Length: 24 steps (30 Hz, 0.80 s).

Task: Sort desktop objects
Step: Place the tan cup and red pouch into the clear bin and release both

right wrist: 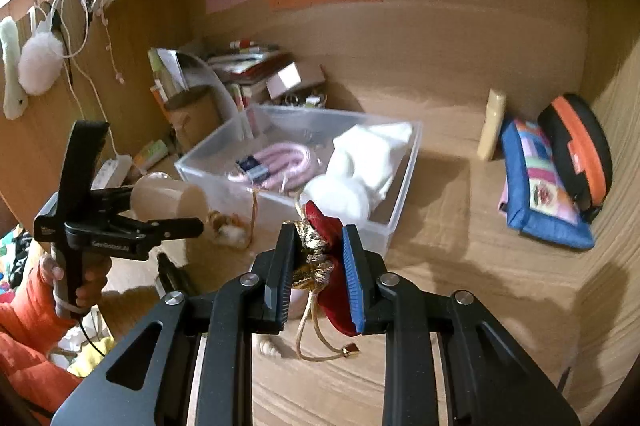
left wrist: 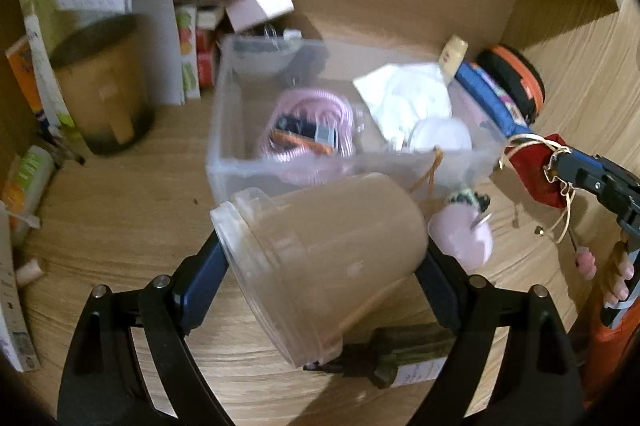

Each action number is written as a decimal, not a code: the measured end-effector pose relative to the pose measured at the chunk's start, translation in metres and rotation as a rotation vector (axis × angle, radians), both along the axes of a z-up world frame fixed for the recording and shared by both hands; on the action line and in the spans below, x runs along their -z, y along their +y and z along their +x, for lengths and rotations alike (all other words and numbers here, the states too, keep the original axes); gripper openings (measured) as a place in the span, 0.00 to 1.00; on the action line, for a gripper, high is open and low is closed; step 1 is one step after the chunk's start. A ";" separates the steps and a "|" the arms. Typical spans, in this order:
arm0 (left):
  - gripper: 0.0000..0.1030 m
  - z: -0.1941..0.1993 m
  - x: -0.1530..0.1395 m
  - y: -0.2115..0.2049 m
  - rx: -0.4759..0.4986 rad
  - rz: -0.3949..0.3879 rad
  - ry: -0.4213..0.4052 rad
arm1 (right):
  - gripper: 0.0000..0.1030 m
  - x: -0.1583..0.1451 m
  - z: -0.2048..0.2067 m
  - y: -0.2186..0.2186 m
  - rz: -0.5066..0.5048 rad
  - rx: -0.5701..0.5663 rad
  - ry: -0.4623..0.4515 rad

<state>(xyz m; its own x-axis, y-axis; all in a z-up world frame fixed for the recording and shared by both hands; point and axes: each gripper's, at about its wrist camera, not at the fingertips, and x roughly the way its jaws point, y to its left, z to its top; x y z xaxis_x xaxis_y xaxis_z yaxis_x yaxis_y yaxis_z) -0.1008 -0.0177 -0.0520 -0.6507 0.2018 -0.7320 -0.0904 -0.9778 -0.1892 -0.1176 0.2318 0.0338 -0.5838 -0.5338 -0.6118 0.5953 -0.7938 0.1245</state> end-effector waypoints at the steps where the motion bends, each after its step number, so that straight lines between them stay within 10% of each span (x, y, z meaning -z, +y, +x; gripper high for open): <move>1: 0.86 0.000 -0.005 -0.002 -0.002 0.001 0.012 | 0.21 -0.003 -0.001 0.000 -0.001 0.002 0.010; 24: 0.86 -0.042 -0.059 -0.010 0.027 0.013 0.136 | 0.21 -0.033 -0.059 -0.037 -0.021 -0.036 0.088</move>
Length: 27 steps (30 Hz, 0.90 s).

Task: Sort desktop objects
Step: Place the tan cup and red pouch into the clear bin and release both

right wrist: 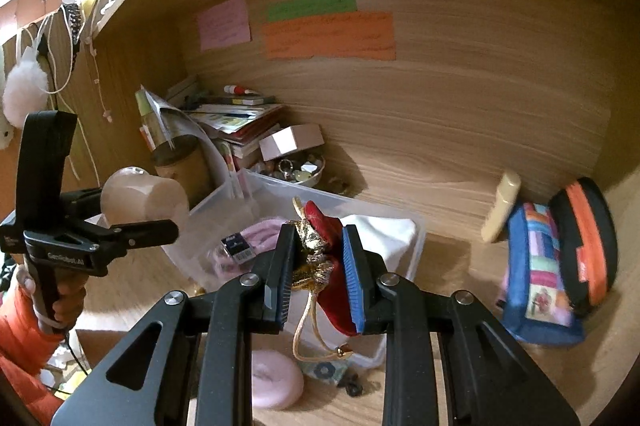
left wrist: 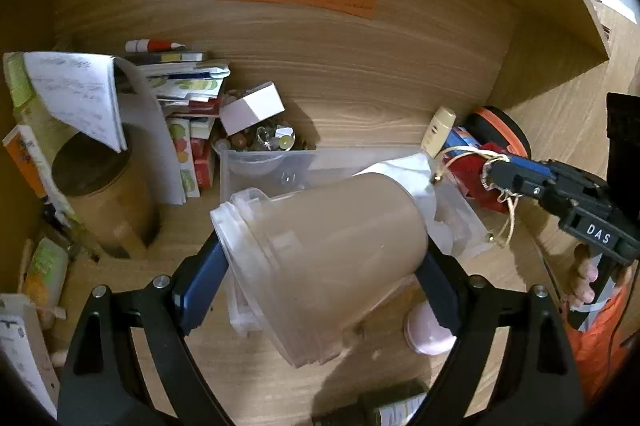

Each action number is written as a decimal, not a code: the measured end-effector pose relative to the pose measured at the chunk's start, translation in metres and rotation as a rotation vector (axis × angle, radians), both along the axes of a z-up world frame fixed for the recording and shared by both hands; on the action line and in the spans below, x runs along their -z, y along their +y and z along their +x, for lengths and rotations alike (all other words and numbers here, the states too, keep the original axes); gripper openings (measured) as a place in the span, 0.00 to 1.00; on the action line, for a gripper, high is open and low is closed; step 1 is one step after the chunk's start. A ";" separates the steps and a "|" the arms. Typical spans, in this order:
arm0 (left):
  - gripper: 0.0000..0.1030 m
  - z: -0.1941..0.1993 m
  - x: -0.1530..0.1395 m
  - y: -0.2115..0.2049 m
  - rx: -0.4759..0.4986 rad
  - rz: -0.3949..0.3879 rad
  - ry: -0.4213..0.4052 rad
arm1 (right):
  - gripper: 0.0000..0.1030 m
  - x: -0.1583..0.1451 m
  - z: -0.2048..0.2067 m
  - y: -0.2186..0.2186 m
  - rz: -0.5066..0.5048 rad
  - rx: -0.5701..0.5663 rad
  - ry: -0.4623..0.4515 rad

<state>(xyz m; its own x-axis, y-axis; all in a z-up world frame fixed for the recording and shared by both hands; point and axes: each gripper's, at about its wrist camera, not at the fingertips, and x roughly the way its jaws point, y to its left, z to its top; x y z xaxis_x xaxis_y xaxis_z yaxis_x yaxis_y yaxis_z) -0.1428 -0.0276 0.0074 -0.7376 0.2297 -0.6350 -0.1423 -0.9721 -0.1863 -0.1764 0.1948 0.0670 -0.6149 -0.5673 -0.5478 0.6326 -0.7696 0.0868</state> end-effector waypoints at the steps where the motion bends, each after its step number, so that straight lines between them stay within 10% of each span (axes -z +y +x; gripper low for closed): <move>1: 0.86 -0.003 0.001 0.000 0.002 0.000 -0.003 | 0.21 0.002 -0.003 -0.003 -0.001 -0.006 -0.005; 13: 0.86 -0.039 0.032 0.011 0.056 0.001 -0.089 | 0.21 0.053 -0.032 -0.047 -0.037 -0.075 -0.185; 27: 0.86 -0.048 0.050 0.024 0.090 -0.021 -0.130 | 0.24 0.077 -0.035 -0.057 0.065 -0.063 -0.192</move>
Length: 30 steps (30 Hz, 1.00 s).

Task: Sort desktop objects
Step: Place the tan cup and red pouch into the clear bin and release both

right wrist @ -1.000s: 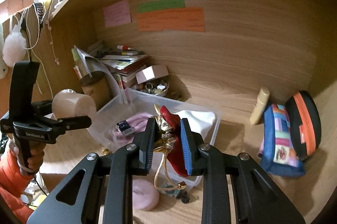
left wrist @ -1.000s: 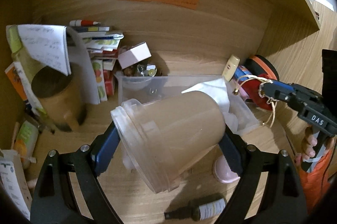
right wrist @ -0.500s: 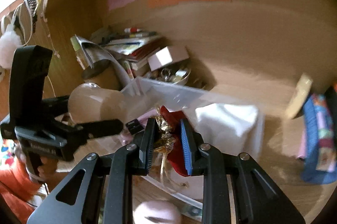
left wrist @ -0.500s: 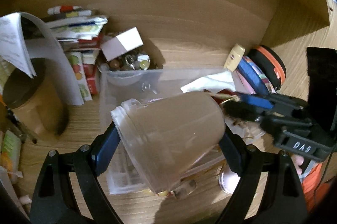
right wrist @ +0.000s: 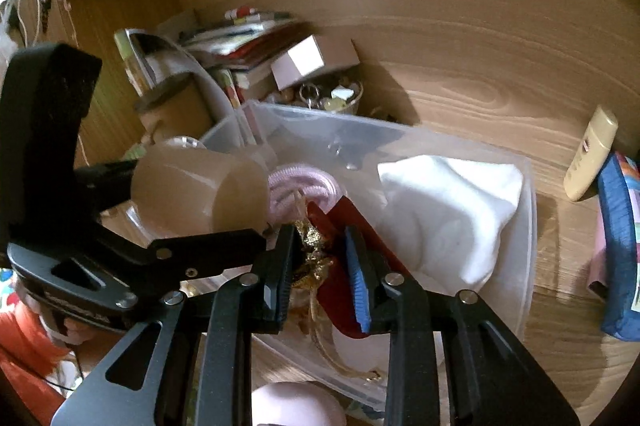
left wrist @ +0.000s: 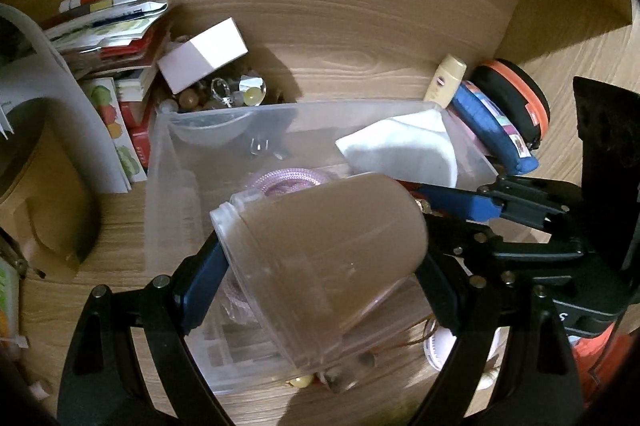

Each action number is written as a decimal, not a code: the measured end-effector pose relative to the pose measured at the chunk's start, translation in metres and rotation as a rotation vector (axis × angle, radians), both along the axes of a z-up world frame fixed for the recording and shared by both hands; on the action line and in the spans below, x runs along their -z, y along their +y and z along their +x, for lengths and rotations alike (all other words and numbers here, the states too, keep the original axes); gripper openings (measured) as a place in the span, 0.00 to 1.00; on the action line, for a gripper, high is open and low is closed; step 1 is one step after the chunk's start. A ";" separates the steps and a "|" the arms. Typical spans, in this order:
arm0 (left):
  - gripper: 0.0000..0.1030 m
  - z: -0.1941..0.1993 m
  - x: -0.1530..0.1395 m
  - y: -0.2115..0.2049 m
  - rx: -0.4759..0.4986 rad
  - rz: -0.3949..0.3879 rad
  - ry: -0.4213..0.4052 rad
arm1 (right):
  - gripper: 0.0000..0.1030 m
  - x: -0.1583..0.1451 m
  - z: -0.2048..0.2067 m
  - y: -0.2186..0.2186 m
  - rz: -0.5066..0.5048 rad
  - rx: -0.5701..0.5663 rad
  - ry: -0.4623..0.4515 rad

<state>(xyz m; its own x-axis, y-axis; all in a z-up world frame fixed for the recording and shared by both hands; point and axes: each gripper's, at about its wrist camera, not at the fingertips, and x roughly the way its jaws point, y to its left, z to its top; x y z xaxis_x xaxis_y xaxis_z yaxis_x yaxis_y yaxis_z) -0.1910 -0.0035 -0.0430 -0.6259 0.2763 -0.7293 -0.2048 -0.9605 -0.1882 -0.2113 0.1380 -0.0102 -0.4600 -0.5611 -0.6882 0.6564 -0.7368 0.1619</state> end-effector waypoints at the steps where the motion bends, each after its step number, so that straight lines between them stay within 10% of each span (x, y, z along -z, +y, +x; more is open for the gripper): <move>1: 0.86 0.000 0.000 0.000 0.001 0.000 -0.001 | 0.24 0.001 0.000 0.000 0.003 0.001 0.001; 13: 0.86 0.002 -0.005 -0.005 -0.006 0.027 -0.028 | 0.37 0.003 0.000 -0.004 0.082 0.026 0.040; 21: 0.87 0.011 -0.021 -0.018 -0.043 0.071 -0.016 | 0.81 -0.020 0.013 0.005 0.116 0.086 0.156; 30: 0.94 0.046 -0.062 -0.019 -0.066 0.030 0.126 | 0.84 -0.044 0.027 0.039 0.069 0.184 0.150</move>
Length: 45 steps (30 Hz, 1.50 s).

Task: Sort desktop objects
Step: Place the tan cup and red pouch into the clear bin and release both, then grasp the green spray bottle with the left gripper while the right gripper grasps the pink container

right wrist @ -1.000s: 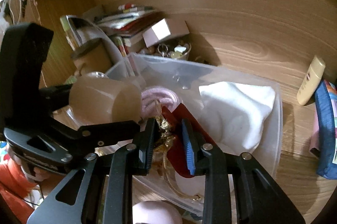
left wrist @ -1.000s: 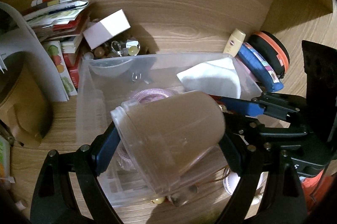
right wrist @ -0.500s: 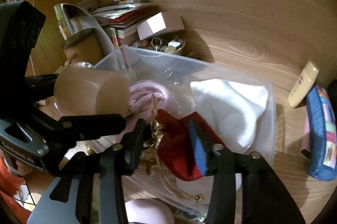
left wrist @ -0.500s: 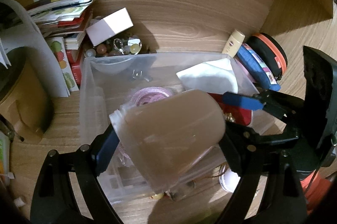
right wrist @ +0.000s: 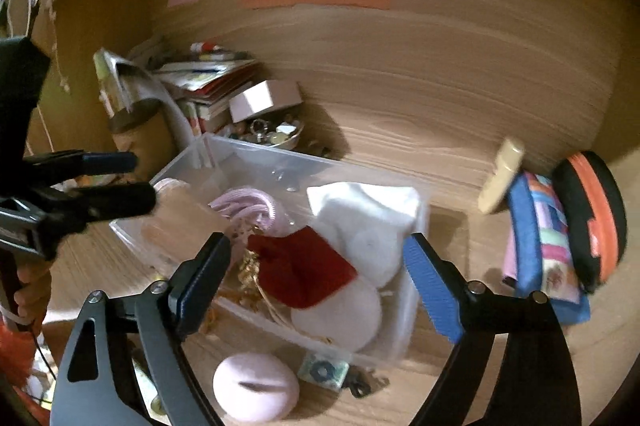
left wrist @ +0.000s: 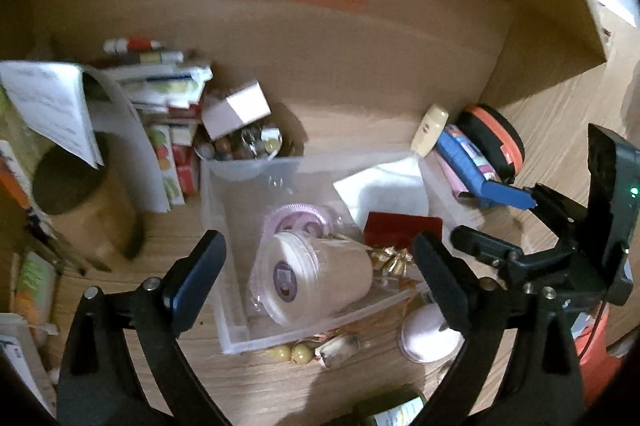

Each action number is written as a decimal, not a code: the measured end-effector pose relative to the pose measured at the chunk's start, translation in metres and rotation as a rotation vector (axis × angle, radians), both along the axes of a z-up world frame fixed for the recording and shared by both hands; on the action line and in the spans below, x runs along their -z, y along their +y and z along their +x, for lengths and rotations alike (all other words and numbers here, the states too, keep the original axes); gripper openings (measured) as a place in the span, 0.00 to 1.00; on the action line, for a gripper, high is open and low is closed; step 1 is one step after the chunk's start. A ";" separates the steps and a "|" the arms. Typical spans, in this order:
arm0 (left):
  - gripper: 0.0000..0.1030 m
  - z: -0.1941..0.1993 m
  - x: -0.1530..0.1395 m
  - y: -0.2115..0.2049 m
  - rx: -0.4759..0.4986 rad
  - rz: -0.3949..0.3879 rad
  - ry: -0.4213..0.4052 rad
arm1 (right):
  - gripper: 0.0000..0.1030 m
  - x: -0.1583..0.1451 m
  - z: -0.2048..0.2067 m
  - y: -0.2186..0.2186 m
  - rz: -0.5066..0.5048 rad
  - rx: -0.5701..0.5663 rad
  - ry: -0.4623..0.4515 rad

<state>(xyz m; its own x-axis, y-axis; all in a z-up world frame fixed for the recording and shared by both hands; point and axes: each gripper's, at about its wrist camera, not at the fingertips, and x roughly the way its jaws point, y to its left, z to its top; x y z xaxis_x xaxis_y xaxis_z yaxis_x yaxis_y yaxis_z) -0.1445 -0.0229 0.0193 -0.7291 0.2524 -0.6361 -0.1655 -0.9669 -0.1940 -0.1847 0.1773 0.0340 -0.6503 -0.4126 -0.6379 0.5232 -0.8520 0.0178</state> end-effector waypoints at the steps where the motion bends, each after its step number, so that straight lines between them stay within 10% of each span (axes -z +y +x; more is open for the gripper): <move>1: 0.95 0.004 -0.002 0.000 -0.002 -0.005 0.008 | 0.84 -0.002 0.002 0.004 -0.002 0.009 0.000; 45: 0.96 0.089 0.110 0.048 0.092 0.012 -0.292 | 0.84 0.080 0.074 0.002 0.167 -0.067 -0.159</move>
<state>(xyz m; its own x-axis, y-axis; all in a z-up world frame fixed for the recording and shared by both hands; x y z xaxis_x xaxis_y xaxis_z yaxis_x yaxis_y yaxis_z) -0.0559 0.0247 -0.0909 -0.4893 0.3177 -0.8122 -0.1879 -0.9478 -0.2575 -0.1104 0.1789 -0.0456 -0.5107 -0.3315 -0.7933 0.5805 -0.8135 -0.0338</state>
